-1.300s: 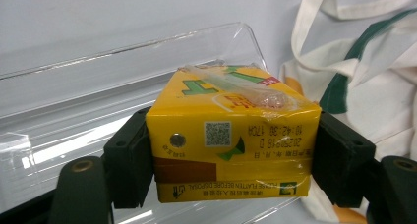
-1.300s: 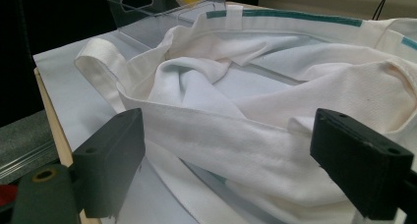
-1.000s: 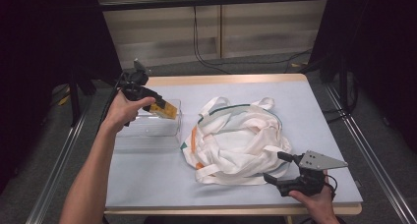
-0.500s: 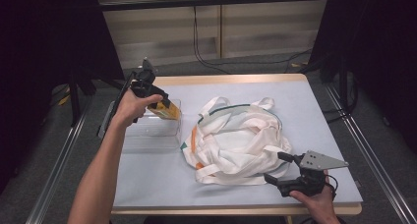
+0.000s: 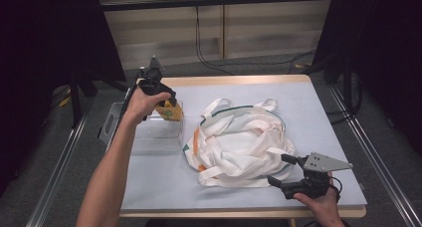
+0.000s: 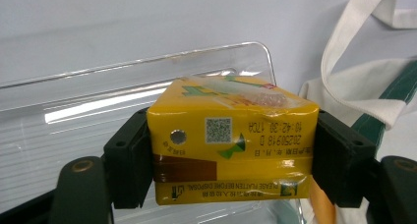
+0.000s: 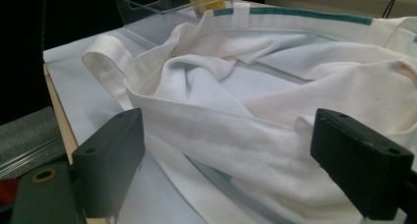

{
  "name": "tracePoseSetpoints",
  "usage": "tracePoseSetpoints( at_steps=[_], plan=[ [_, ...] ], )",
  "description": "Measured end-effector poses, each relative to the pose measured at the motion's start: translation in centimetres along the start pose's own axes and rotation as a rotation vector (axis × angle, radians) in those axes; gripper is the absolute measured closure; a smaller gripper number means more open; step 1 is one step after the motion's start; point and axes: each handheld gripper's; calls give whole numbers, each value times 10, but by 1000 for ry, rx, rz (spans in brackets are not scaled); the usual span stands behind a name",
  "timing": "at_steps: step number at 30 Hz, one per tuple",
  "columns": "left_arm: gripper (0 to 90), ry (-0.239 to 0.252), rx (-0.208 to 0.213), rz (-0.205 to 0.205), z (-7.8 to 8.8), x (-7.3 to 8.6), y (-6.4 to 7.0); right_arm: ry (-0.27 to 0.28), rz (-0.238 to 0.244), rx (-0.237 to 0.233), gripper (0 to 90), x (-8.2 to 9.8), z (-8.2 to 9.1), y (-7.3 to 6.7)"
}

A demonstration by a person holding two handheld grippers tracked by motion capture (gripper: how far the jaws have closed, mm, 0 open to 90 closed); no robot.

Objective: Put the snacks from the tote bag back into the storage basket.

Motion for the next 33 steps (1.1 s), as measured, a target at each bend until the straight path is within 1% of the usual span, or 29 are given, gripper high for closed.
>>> tracePoseSetpoints(
  at_steps=[1,2,3,4,5,6,8,9,11,12,14,15,16,17,18,20,21,23,24,25,26,27,28,30,31,33],
  plan=[
    [274,-1,1,10,0,0,-1,0,-3,0,132,0,0,0],
    [274,10,9,29,0,-1,-2,-1,-2,0,131,0,0,0],
    [274,13,11,35,-1,-1,-4,0,1,0,131,0,0,0],
    [275,18,12,52,-3,-1,-5,0,1,0,131,0,0,0],
    [274,10,19,56,-4,-2,-6,-1,3,-2,132,0,0,0],
    [275,10,17,52,-5,-2,-6,-2,2,-1,131,0,0,0],
    [275,7,17,61,-8,-3,-6,-3,-4,-1,131,0,0,0],
    [275,9,14,53,-9,-4,-6,-4,-4,-3,131,0,0,0],
    [275,14,11,64,-10,-4,-6,-3,-4,-3,132,0,0,1],
    [275,14,13,61,-10,-5,-6,-3,-3,-3,131,0,0,1],
    [275,26,8,81,-11,-5,-7,-3,-3,-4,132,0,0,1],
    [275,27,14,87,-12,-5,-8,-3,-4,-4,131,0,0,1],
    [275,28,19,102,-13,-4,-9,-4,-6,-2,131,0,0,1],
    [275,30,29,130,-14,-4,-11,-4,-6,-2,131,0,1,1],
    [275,37,29,138,-15,-3,-12,-5,-6,-2,131,0,1,1],
    [275,42,27,136,-18,-2,-12,-6,-7,-1,131,0,1,0],
    [275,35,26,133,-19,-2,-12,-6,-6,0,131,0,1,0],
    [274,52,21,130,-20,-2,-10,-6,-7,-2,131,0,0,1],
    [273,63,18,136,-20,-2,-9,-6,-7,1,131,0,0,0],
    [272,66,16,124,-20,-2,-9,-9,-9,3,132,0,0,0],
    [271,71,22,122,-20,-2,-8,-7,-2,2,132,0,-1,0],
    [266,73,39,122,-21,-2,-7,-9,2,-1,132,0,-1,0],
    [253,67,44,120,-23,-2,-7,-9,2,1,132,0,0,0],
    [241,69,42,120,-26,-2,-3,-11,-5,3,132,0,0,0],
    [238,68,36,112,-26,-2,-2,-11,-7,2,131,0,0,0],
    [238,66,27,107,-27,-3,-1,-6,0,2,132,0,0,0]
  ],
)
Point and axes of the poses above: each handheld gripper's, and its own axes: z roughly backward along the jaws, x roughly out of its underside, y roughly to its right, and after that the axes turned 4 degrees about x, right-handed
